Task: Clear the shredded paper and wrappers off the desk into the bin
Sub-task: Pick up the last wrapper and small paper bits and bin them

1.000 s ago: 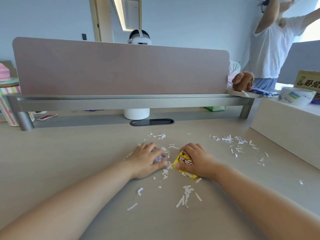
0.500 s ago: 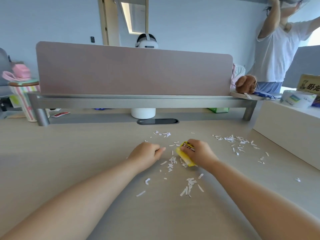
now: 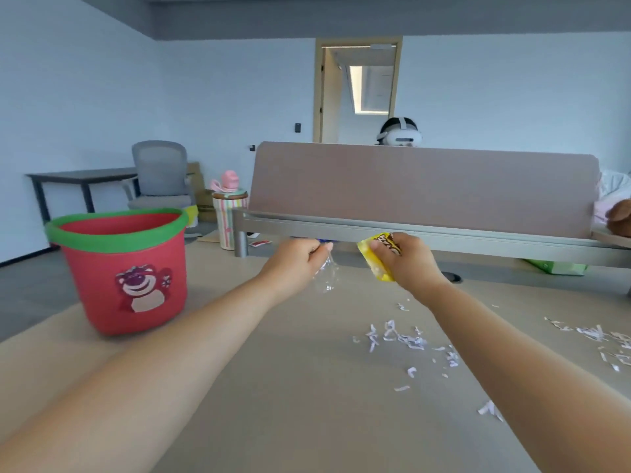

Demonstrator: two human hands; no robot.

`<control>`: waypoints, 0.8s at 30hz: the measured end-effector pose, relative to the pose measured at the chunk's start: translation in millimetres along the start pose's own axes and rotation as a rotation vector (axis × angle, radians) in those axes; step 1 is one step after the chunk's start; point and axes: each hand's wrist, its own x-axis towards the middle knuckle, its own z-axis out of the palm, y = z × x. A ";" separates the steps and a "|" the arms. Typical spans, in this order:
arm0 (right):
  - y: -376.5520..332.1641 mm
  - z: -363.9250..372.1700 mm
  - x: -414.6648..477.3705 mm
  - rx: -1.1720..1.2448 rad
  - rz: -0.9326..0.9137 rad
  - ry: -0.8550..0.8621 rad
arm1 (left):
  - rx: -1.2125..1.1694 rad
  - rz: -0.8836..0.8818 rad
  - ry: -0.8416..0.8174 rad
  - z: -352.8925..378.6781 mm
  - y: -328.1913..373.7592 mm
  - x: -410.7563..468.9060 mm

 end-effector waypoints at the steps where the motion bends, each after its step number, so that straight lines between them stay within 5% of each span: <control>1: -11.8 11.9 7.0 0.033 -0.019 -0.020 | 0.015 -0.009 0.037 -16.9 -6.3 -0.3; 9: -132.8 111.0 52.1 0.174 -0.240 -0.114 | 0.201 -0.026 0.350 -164.1 -74.8 12.6; 13: -175.8 156.9 65.6 0.268 -0.267 -0.175 | 0.285 -0.167 0.371 -211.2 -120.1 20.7; 21: -206.1 206.1 74.0 0.313 -0.288 -0.204 | 0.477 -0.429 -0.302 -217.8 -165.2 36.1; 24: -205.2 213.9 76.5 0.315 -0.298 -0.203 | 0.367 -0.474 -0.437 -219.3 -167.3 36.2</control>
